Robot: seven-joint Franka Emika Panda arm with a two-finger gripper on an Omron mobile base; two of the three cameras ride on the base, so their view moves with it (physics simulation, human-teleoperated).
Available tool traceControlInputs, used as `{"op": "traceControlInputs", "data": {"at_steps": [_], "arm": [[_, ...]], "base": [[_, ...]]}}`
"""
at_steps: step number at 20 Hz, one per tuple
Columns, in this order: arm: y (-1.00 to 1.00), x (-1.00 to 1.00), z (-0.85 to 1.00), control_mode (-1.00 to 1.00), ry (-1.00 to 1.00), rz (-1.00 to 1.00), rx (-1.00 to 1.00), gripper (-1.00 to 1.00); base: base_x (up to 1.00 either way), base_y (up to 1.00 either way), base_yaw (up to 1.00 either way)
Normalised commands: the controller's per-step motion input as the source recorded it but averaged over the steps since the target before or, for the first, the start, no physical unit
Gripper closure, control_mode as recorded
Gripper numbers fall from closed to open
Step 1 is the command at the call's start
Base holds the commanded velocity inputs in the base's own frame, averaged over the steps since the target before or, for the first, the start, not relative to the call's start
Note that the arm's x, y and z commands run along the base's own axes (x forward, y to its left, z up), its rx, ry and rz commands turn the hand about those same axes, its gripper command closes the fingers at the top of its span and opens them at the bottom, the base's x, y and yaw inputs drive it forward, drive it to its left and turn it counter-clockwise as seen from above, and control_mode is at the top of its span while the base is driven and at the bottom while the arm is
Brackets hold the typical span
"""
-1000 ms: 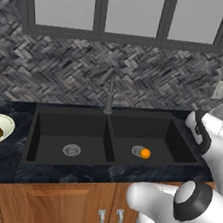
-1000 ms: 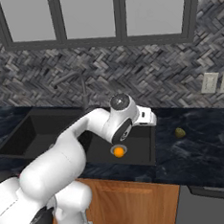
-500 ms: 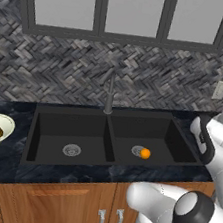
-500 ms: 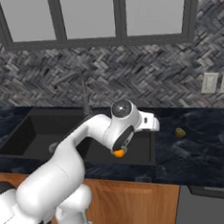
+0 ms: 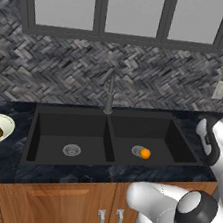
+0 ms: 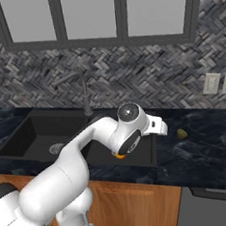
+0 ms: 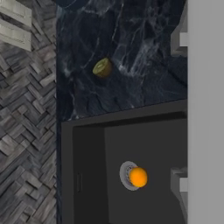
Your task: There is a mixed pile of frozen fruits and vegetables on the counter. Locate all the frozen vegetables and place the items in a bowl on the counter. Take all the frozen fruits and defrost them in a running sink.
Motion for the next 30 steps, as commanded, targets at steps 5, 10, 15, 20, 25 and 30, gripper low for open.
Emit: {"op": "traceControlInputs", "data": {"at_steps": [5, 10, 15, 20, 25, 30], "arm": [[-0.19, -0.02, 0.00, -1.00, 0.00, -0.04, 0.00, -1.00], [-0.05, 0.08, 0.01, -1.00, 0.03, -0.01, 0.00, -1.00], [-0.07, 0.25, 0.00, -1.00, 0.08, 0.00, 0.00, -1.00], [-0.17, 0.10, 0.00, -1.00, 0.05, 0.02, 0.00, -1.00], [-0.24, 0.05, 0.00, -1.00, 0.03, 0.05, 0.00, -1.00], [-0.14, 0.10, 0.00, -1.00, 0.03, 0.03, 0.00, -1.00]], "base": [[0.00, 0.00, 0.00], [0.00, 0.00, 0.00], [0.00, 0.00, 0.00], [0.00, 0.00, 0.00], [0.00, 0.00, 0.00], [0.00, 0.00, 0.00]]}}
